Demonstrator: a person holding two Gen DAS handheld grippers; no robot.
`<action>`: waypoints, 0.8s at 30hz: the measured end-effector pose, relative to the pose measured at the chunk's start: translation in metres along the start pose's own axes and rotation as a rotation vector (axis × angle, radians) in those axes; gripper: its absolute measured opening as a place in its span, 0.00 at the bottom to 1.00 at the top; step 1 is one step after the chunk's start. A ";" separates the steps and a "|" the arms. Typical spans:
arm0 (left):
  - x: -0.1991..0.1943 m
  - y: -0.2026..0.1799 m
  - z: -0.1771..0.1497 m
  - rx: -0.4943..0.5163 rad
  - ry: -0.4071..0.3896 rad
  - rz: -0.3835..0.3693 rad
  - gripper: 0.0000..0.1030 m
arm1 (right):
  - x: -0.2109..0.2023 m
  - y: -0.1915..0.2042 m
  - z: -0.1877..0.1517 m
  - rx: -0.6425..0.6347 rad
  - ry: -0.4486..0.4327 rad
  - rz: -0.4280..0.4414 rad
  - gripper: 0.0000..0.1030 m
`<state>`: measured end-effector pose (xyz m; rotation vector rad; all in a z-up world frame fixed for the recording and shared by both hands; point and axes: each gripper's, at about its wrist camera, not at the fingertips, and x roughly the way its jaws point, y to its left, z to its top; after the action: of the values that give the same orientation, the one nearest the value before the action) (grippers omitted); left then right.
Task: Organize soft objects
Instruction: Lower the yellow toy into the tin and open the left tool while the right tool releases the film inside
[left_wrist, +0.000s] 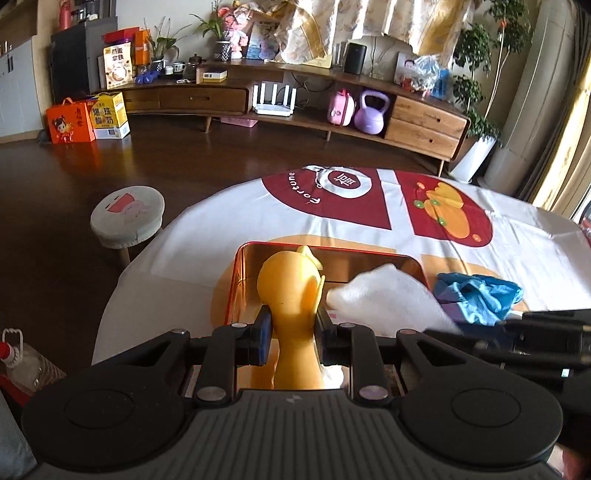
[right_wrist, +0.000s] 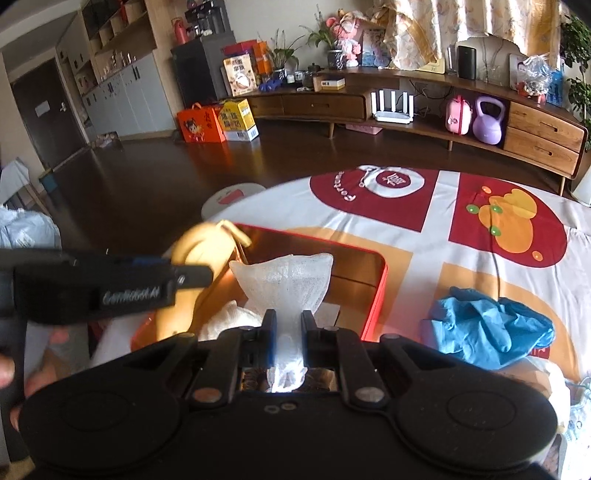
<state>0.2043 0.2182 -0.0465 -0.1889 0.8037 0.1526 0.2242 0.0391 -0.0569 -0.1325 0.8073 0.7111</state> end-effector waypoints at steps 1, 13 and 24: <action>0.004 -0.001 0.001 0.002 0.003 0.002 0.23 | 0.003 0.001 -0.001 -0.004 0.004 0.000 0.12; 0.041 -0.011 0.003 0.054 0.053 0.008 0.23 | 0.024 0.008 -0.014 -0.043 0.054 -0.012 0.12; 0.057 -0.011 0.002 0.071 0.089 0.016 0.23 | 0.029 0.005 -0.017 -0.032 0.054 -0.005 0.21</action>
<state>0.2468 0.2113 -0.0852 -0.1235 0.8983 0.1309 0.2241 0.0520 -0.0884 -0.1834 0.8465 0.7184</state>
